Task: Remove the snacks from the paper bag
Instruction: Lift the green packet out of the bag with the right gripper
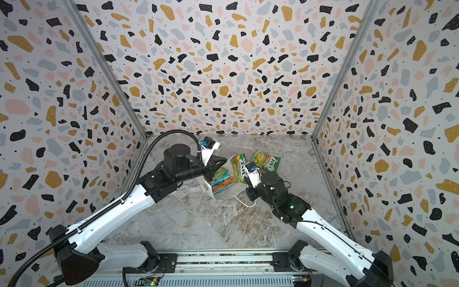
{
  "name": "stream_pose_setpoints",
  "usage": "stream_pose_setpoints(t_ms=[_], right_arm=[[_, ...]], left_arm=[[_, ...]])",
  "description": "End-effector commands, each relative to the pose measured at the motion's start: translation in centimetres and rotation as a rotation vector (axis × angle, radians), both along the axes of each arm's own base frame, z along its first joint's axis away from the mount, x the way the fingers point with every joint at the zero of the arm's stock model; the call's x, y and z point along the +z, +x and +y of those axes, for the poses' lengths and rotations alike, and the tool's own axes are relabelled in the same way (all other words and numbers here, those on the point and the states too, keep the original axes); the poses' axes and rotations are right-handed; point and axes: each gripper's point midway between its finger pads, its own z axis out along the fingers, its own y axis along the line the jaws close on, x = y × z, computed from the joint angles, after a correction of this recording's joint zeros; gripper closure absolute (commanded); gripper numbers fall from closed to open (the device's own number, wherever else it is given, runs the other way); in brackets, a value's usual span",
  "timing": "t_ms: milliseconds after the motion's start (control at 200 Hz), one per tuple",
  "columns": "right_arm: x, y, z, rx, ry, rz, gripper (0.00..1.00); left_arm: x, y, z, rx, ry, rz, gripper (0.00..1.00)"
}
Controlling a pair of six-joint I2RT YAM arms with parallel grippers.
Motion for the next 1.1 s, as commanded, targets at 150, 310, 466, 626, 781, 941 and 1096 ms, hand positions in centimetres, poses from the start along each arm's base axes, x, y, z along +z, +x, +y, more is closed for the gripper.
stream_pose_setpoints(t_ms=[150,310,466,626,781,941,1096], right_arm=[[8.8,-1.7,-2.2,-0.026,0.13,-0.175,1.0],[10.9,-2.3,-4.1,-0.083,0.161,-0.234,1.0],[11.8,-2.3,-6.1,-0.165,0.177,-0.274,1.0],[11.9,-1.6,-9.4,-0.346,0.186,-0.296,1.0],[9.6,-0.1,-12.1,-0.526,0.108,-0.255,1.0],[6.3,2.4,-14.1,-0.585,0.091,-0.142,1.0],[3.0,5.1,-16.8,-0.603,0.124,-0.042,1.0]], left_arm=[[0.3,0.0,-0.4,-0.012,-0.013,-0.013,1.0],[0.1,0.0,-0.5,-0.015,-0.009,-0.008,1.0],[-0.1,0.0,-0.7,-0.017,-0.005,-0.005,1.0],[-0.2,0.0,-0.7,-0.017,-0.002,-0.002,1.0],[-0.1,-0.1,-0.8,-0.021,-0.003,-0.003,1.0],[-0.1,-0.2,-0.9,-0.025,-0.003,-0.003,1.0],[-0.2,-0.2,-0.9,-0.025,-0.002,-0.002,1.0]])
